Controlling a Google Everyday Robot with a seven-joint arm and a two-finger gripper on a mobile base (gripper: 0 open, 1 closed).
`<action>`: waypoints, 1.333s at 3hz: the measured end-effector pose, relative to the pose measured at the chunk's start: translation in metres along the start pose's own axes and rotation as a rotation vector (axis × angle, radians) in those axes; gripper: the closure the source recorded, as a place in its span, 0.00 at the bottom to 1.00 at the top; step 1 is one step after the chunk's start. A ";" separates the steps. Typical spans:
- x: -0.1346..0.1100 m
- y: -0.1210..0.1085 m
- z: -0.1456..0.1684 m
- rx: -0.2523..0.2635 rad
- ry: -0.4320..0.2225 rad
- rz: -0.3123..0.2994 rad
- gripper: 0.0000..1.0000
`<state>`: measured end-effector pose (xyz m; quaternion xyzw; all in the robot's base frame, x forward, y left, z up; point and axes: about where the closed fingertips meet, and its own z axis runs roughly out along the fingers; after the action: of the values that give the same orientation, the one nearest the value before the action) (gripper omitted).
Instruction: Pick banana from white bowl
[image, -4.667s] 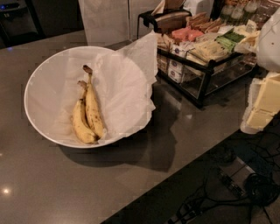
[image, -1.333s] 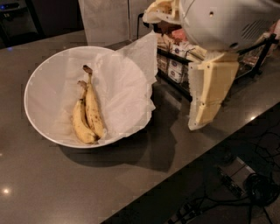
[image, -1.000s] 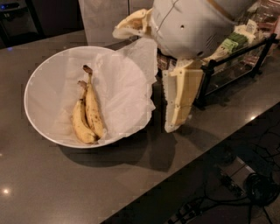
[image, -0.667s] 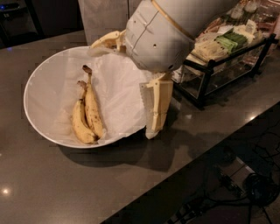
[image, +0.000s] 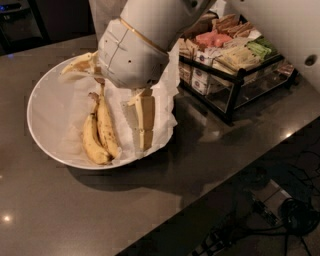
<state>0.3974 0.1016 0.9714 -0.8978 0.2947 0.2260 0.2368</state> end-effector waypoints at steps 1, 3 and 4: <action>0.010 -0.022 0.021 -0.045 -0.011 0.002 0.00; 0.042 -0.033 0.044 -0.091 0.018 0.059 0.00; 0.042 -0.034 0.044 -0.091 0.019 0.059 0.00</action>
Offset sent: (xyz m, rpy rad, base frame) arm 0.0526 0.0362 -0.0533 -0.1045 0.0851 0.0005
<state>0.4375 0.1324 0.9236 -0.9006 0.3127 0.2378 0.1860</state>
